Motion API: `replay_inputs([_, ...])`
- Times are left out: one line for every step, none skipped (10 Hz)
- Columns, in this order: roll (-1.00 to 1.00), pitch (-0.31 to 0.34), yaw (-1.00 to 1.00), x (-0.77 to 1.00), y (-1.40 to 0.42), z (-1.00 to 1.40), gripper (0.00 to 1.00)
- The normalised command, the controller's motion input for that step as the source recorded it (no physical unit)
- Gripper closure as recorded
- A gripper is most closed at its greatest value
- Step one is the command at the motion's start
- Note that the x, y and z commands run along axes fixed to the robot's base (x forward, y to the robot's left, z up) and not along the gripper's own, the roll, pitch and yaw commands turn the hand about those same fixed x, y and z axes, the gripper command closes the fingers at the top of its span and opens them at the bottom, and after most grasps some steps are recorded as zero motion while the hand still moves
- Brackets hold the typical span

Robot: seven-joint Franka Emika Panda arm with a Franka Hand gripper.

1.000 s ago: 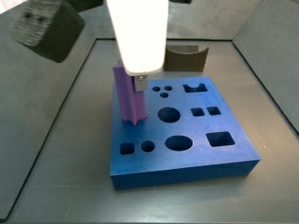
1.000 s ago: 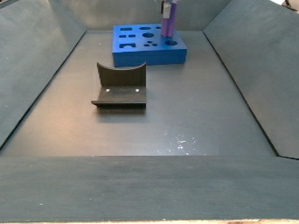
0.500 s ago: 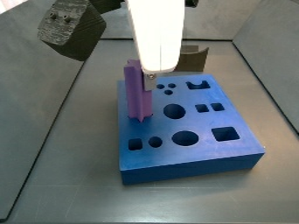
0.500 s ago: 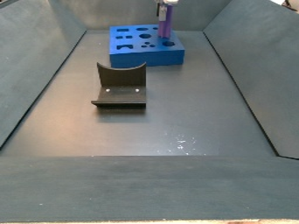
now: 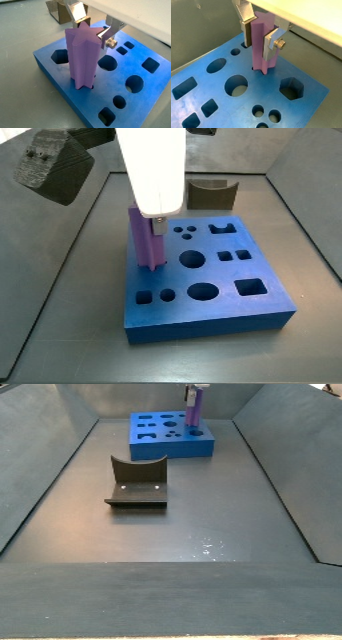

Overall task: Pick up the star object. Move up. Move to above the board. Insert the star object.
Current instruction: Insert the star object.

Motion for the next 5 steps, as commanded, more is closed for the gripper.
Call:
replay_inputs([0.07,-0.261,0.00,0.03,0.09,-0.61,1.00])
replay_inputs([0.08,-0.187,-0.03,0.00,0.00,-0.45,1.00])
replay_inputs([-0.05,-0.123,-0.08,0.00,0.09,-0.14,1.00])
replay_inputs([0.00,-0.294,-0.07,0.04,0.04,-0.48,1.00])
replay_inputs([0.00,-0.301,-0.06,0.07,0.00,-0.56,1.00])
